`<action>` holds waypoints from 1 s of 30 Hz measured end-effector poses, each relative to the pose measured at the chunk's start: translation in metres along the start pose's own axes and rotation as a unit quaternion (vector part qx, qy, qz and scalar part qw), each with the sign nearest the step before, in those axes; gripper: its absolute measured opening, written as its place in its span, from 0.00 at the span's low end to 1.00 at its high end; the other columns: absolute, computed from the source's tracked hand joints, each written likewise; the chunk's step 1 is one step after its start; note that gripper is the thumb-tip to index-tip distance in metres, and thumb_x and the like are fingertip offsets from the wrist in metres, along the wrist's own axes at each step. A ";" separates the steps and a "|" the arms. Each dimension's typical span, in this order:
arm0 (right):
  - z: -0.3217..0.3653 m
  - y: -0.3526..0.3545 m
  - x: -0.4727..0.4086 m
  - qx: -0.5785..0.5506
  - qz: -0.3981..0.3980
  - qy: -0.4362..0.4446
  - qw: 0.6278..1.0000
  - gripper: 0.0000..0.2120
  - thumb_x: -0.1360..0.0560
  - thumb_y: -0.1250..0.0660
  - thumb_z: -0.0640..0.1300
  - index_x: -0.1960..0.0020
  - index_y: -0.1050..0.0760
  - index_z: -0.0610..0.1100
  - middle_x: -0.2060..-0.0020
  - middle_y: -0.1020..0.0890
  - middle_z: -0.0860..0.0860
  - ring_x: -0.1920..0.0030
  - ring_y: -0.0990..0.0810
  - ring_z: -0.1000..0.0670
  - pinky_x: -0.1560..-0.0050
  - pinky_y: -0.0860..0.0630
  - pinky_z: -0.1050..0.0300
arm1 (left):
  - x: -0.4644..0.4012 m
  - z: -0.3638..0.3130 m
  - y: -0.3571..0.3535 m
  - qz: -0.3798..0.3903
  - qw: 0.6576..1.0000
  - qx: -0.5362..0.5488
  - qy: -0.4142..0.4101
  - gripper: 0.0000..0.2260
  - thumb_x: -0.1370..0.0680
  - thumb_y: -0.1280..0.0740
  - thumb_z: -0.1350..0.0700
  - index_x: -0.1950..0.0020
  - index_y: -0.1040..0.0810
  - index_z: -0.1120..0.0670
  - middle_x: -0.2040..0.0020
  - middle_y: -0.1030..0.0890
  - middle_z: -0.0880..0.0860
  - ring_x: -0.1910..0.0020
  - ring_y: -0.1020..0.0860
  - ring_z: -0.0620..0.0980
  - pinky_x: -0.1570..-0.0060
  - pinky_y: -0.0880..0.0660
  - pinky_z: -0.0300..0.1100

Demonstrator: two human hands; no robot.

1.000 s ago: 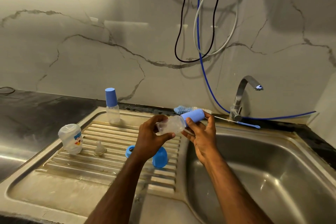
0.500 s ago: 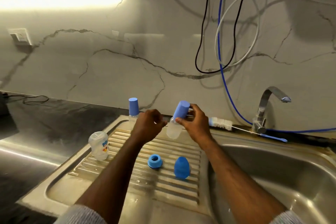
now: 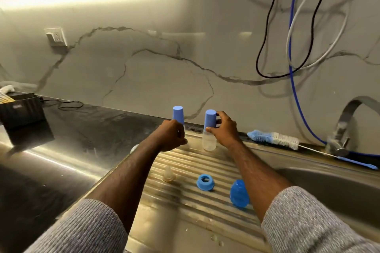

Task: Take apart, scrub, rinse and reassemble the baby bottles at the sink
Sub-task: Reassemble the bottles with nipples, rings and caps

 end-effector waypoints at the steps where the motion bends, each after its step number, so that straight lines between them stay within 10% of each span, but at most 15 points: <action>1: 0.000 -0.002 -0.002 0.003 0.003 -0.001 1.000 0.30 0.30 0.21 0.40 0.32 0.29 0.48 0.40 0.19 0.46 0.49 0.21 0.49 0.47 0.22 0.51 | -0.001 0.003 -0.001 0.004 1.000 0.001 -0.001 0.06 0.24 0.25 0.55 0.51 0.18 0.56 0.53 0.18 0.53 0.53 0.20 0.49 0.51 0.22 0.42; 12: -0.013 -0.002 -0.002 0.008 0.023 -0.085 0.996 0.39 0.32 0.19 0.43 0.27 0.35 0.45 0.36 0.22 0.43 0.41 0.21 0.45 0.41 0.23 0.48 | 0.009 0.005 0.005 -0.026 0.999 0.015 -0.031 0.06 0.23 0.26 0.56 0.50 0.18 0.56 0.56 0.18 0.50 0.57 0.20 0.44 0.55 0.24 0.37; 17: 0.000 0.012 0.026 0.046 -0.081 -0.050 0.994 0.18 0.33 0.21 0.37 0.49 0.27 0.44 0.50 0.19 0.46 0.53 0.21 0.48 0.57 0.28 0.57 | 0.021 0.001 0.012 -0.077 0.996 0.034 -0.036 0.05 0.23 0.26 0.56 0.53 0.17 0.57 0.58 0.18 0.50 0.59 0.20 0.45 0.56 0.24 0.41; 23: 0.046 -0.034 0.088 0.095 0.224 0.053 0.969 0.16 0.32 0.20 0.40 0.48 0.20 0.47 0.56 0.18 0.52 0.56 0.20 0.56 0.61 0.28 0.67 | 0.051 -0.003 0.014 -0.172 0.983 0.070 -0.011 0.06 0.24 0.25 0.55 0.60 0.18 0.55 0.64 0.18 0.49 0.63 0.20 0.47 0.60 0.22 0.44; 30: 0.055 -0.088 0.119 0.152 0.292 0.048 0.943 0.22 0.31 0.20 0.50 0.39 0.20 0.49 0.47 0.16 0.51 0.49 0.19 0.53 0.44 0.21 0.54 | 0.087 0.007 0.022 -0.203 0.975 0.086 0.004 0.04 0.25 0.24 0.58 0.58 0.16 0.57 0.66 0.19 0.49 0.69 0.24 0.43 0.65 0.29 0.37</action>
Point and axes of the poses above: each hand's wrist, its own x-axis away from the middle knuckle, its own y-axis out of the back of the hand, z = x × y, the point moved 6 cm from there along -x, towards the middle knuckle
